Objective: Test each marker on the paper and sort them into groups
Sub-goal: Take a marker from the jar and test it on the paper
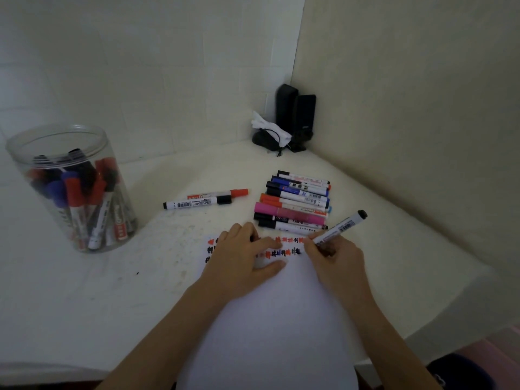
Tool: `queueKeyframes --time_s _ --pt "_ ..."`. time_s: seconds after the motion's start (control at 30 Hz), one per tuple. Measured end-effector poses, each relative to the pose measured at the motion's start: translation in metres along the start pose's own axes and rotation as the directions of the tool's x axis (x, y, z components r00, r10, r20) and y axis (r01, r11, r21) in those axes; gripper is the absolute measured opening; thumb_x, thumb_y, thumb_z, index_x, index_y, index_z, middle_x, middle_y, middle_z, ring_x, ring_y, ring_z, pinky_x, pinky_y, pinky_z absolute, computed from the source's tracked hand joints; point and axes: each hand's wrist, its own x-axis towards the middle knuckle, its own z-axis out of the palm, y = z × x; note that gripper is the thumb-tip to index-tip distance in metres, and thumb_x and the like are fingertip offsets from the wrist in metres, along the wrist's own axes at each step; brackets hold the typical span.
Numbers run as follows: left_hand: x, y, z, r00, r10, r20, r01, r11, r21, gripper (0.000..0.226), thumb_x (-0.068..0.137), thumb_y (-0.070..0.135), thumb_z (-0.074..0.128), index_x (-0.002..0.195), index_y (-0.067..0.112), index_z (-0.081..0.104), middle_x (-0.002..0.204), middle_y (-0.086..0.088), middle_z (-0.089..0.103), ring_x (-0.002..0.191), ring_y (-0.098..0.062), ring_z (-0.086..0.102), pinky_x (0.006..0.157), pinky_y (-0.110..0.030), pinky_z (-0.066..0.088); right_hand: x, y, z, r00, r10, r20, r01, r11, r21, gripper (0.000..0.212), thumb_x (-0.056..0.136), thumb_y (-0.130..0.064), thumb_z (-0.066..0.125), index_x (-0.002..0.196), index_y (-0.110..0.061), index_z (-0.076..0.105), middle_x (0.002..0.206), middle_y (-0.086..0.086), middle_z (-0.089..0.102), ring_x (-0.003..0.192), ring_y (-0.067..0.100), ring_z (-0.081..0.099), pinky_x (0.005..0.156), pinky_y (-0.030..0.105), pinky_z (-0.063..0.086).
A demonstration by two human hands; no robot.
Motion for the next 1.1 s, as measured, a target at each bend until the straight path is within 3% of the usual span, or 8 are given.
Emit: queueKeyframes --time_s 0.3,0.4,0.57,0.63,0.7,0.77,0.87,1.1 --pt "0.0 -0.002 0.0 1.0 0.004 0.025 -0.004 1.0 0.001 0.051 0.084 0.069 0.033 0.116 0.039 0.061 0.085 0.009 0.042 0.082 -0.011 0.038 0.071 -0.028 0.029 0.0 -0.001 0.0 1.0 0.015 -0.025 -0.015 1.0 0.012 0.021 0.087 -0.024 0.069 0.082 -0.003 0.067 0.069 0.01 0.069 0.061 0.019 0.062 0.052 0.022 0.048" --pt "0.0 -0.001 0.001 0.999 -0.039 0.006 0.039 0.997 -0.065 0.044 0.093 0.047 0.028 0.128 0.033 0.051 0.091 0.009 0.045 0.083 -0.012 0.039 0.073 -0.029 0.033 0.003 -0.002 -0.004 0.995 0.079 -0.066 -0.07 0.989 0.13 0.02 0.088 -0.027 0.068 0.079 -0.011 0.067 0.066 0.007 0.069 0.049 0.016 0.059 0.053 0.033 0.052" --pt "0.006 0.003 -0.02 0.97 -0.186 0.155 0.232 0.896 -0.378 0.063 0.093 -0.002 0.038 0.145 0.031 0.026 0.115 -0.002 0.053 0.098 -0.014 0.047 0.091 -0.03 0.043 -0.001 -0.011 -0.012 0.988 0.138 -0.066 -0.104 0.923 0.37 0.006 0.091 -0.015 0.065 0.09 -0.011 0.07 0.062 0.005 0.064 0.047 0.011 0.049 0.045 0.023 0.045" --pt "0.005 0.005 -0.037 0.957 -0.222 0.186 0.289 0.78 -0.556 0.06 0.097 -0.001 0.04 0.137 0.043 0.028 0.12 0.001 0.055 0.098 -0.006 0.052 0.09 -0.018 0.045 -0.003 -0.016 -0.016 0.988 0.149 -0.037 -0.119 0.899 0.421 0.006 0.092 -0.011 0.064 0.092 -0.008 0.069 0.068 0.006 0.063 0.052 0.013 0.05 0.046 0.019 0.046" --pt "-0.004 0.006 -0.051 0.968 -0.225 0.113 0.249 0.79 -0.56 0.051 0.099 0.008 0.045 0.135 0.041 0.029 0.114 0.015 0.061 0.097 0.005 0.057 0.082 -0.006 0.044 -0.005 -0.02 -0.02 0.989 0.149 -0.003 -0.132 0.885 0.447 0.006 0.092 -0.01 0.064 0.092 -0.006 0.068 0.071 0.007 0.062 0.057 0.015 0.051 0.051 0.021 0.048" --pt "-0.017 0.003 -0.058 0.967 -0.254 0.027 0.223 0.786 -0.577 0.041 0.094 0.014 0.057 0.127 0.035 0.042 0.109 0.017 0.066 0.097 0.005 0.062 0.085 -0.01 0.048 -0.011 -0.029 -0.021 0.988 0.151 0.046 -0.154 0.863 0.48 0.008 0.092 -0.014 0.064 0.09 -0.007 0.068 0.066 0.003 0.058 0.059 0.015 0.049 0.053 0.025 0.047" --pt "-0.036 -0.004 -0.062 0.925 -0.38 0.006 0.279 0.668 -0.69 0.022 0.085 0.015 0.07 0.099 0.031 0.064 0.096 0.011 0.073 0.091 0.0 0.066 0.087 -0.021 0.053 -0.026 -0.051 -0.011 0.961 0.195 0.194 -0.271 0.792 0.547 0.023 0.096 -0.028 0.058 0.09 -0.009 0.07 0.065 0.003 0.056 0.058 0.011 0.049 0.051 0.024 0.043" --pt "-0.062 -0.01 -0.064 0.884 -0.467 -0.003 0.276 0.528 -0.803 0.02 0.087 0.007 0.067 0.102 0.019 0.073 0.092 0.011 0.073 0.086 0.002 0.065 0.074 -0.009 0.045 -0.051 -0.09 0.019 0.938 0.158 0.308 -0.299 0.819 0.49 0.022 0.093 -0.029 0.062 0.082 -0.01 0.067 0.062 -0.002 0.063 0.056 0.009 0.047 0.05 0.021 0.035"
